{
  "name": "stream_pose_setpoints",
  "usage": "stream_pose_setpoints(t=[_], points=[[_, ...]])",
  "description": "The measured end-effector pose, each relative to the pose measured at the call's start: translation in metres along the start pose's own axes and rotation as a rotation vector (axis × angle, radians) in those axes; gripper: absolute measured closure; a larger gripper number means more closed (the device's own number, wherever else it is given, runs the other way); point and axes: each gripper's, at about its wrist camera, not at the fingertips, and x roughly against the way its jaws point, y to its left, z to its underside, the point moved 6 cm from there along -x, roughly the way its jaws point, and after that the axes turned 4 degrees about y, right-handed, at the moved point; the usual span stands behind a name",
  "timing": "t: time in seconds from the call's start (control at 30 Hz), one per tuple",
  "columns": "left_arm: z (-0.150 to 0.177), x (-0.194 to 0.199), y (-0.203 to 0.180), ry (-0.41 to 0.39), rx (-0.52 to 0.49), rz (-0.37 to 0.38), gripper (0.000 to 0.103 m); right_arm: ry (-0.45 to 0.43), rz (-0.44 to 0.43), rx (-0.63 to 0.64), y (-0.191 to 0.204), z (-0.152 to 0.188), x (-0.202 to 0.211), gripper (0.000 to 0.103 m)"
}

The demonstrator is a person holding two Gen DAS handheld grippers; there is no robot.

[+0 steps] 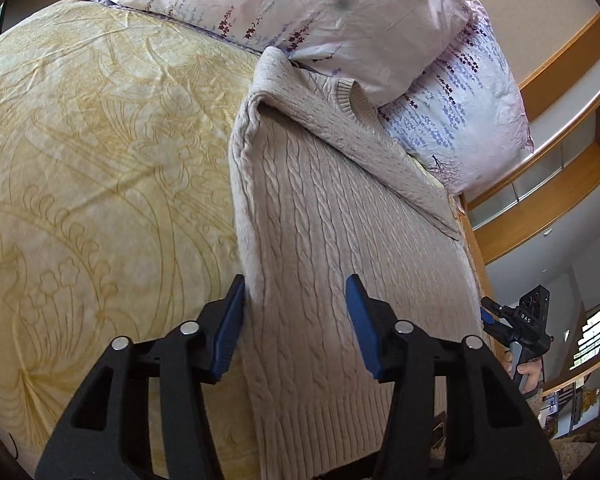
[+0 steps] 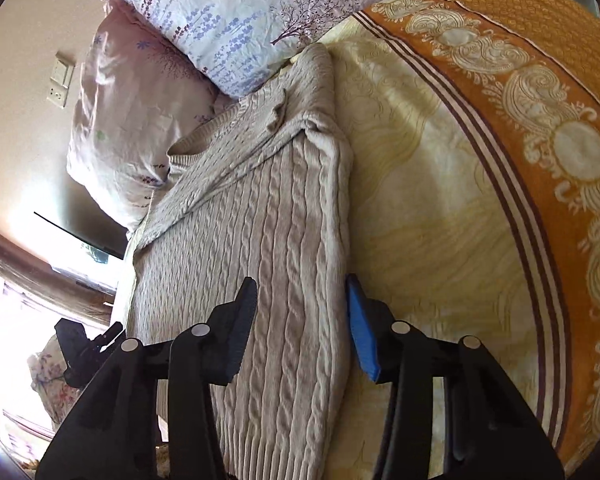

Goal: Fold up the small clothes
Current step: 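Grasp the ribbed hem with both tools, then lift the hem with both tools and fold it toward the collar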

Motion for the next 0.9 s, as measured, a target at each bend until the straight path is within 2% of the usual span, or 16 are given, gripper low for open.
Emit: stream_pose_setpoints(t=[0.03, 0.13, 0.2, 0.27, 0.37, 0.57, 0.77, 0.9], points=[[0.006, 0.001, -0.001, 0.009, 0.003, 0.015, 0.068, 0.015, -0.024, 0.000, 0.001, 0.008, 0.001, 0.064], [0.028, 0.001, -0.005, 0.064, 0.017, 0.094, 0.081, 0.073, -0.143, 0.012, 0.008, 0.034, 0.003, 0.072], [0.040, 0.001, -0.011, 0.089, 0.003, 0.129, 0.085, 0.089, -0.190, 0.063, 0.018, 0.050, 0.006, 0.073], [0.051, 0.000, -0.019, 0.114, -0.021, 0.155, 0.085, 0.099, -0.200, 0.128, 0.029, 0.061, 0.006, 0.073], [0.056, -0.003, -0.025, 0.119, -0.048, 0.151, 0.086, 0.093, -0.170, 0.192, 0.038, 0.065, 0.003, 0.073], [0.047, -0.004, -0.025, 0.092, -0.055, 0.139, 0.094, 0.045, -0.093, 0.289, 0.047, 0.064, 0.004, 0.077], [0.043, -0.005, -0.025, 0.089, -0.070, 0.109, 0.095, 0.023, -0.056, 0.332, 0.048, 0.063, 0.005, 0.077], [0.042, -0.009, -0.023, 0.096, -0.075, 0.098, 0.096, 0.011, -0.023, 0.372, 0.047, 0.067, 0.006, 0.083]])
